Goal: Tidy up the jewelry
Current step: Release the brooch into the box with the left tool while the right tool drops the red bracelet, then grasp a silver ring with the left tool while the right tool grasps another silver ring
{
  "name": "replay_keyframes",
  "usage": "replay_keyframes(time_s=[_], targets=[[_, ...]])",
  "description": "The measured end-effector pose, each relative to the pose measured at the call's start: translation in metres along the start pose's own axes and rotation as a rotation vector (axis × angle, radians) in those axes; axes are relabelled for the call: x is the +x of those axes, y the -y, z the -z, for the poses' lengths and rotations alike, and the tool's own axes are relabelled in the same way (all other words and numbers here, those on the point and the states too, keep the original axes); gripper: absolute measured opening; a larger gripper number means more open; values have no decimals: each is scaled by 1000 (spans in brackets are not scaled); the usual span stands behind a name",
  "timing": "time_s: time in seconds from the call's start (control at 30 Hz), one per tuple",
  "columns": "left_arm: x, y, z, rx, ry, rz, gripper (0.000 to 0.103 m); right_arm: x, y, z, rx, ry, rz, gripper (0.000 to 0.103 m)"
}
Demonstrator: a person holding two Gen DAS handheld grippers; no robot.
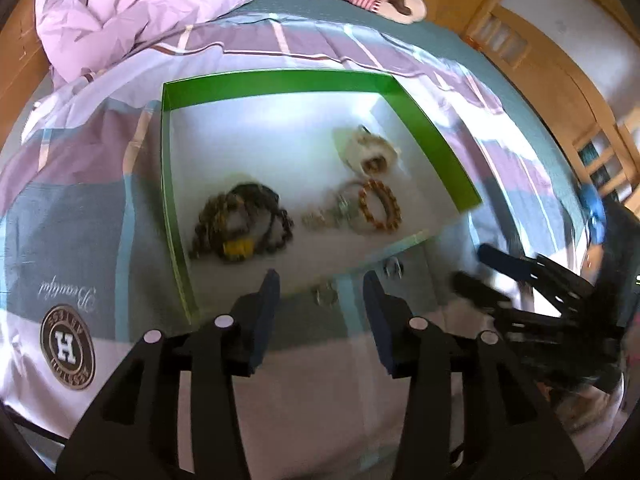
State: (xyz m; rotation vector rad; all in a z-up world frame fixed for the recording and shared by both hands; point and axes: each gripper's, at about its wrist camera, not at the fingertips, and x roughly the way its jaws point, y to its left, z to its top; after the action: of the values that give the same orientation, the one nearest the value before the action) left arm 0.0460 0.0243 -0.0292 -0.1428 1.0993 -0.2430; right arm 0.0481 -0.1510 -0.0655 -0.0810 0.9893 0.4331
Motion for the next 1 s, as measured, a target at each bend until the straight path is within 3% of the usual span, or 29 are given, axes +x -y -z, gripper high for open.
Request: replay_keyframes(time_s=[0.1,0.27,0.37,0.43,0.57,0.63,0.7,0.73,0.83,1.0], targets=[[-10,-4,16,-16,-4,18,48,17,-8,3,-1,-22,-19,52],[-9,-15,38,-50,-44,31,53,46,-25,-5,-69,-31,20,51],[9,-14,40,-52,-95,-8,53,61,-36,-7,-130,-56,26,21],[19,-15,42,-62,-127,-27,53,60,-42,-5,-162,-75,-8,18],[26,-19,41,-79,-150,-47,55,45,-55,11,-259,-167,-186,18],[26,-21,40,-87,-146,-49,57,33,-50,16,-242,-148,-193,22],[29,-21,40,-88,-148,-57,59,21,-40,18,-204,-112,-162,46],[31,-20,40,-88,-152,-61,59,17,-35,19,-192,-98,-133,51],[42,-18,41,-88,-171,-80,60,12,-23,27,-185,-96,-56,53],[54,-6,43,-55,-163,-93,60,21,-28,49,-233,-144,-49,53]])
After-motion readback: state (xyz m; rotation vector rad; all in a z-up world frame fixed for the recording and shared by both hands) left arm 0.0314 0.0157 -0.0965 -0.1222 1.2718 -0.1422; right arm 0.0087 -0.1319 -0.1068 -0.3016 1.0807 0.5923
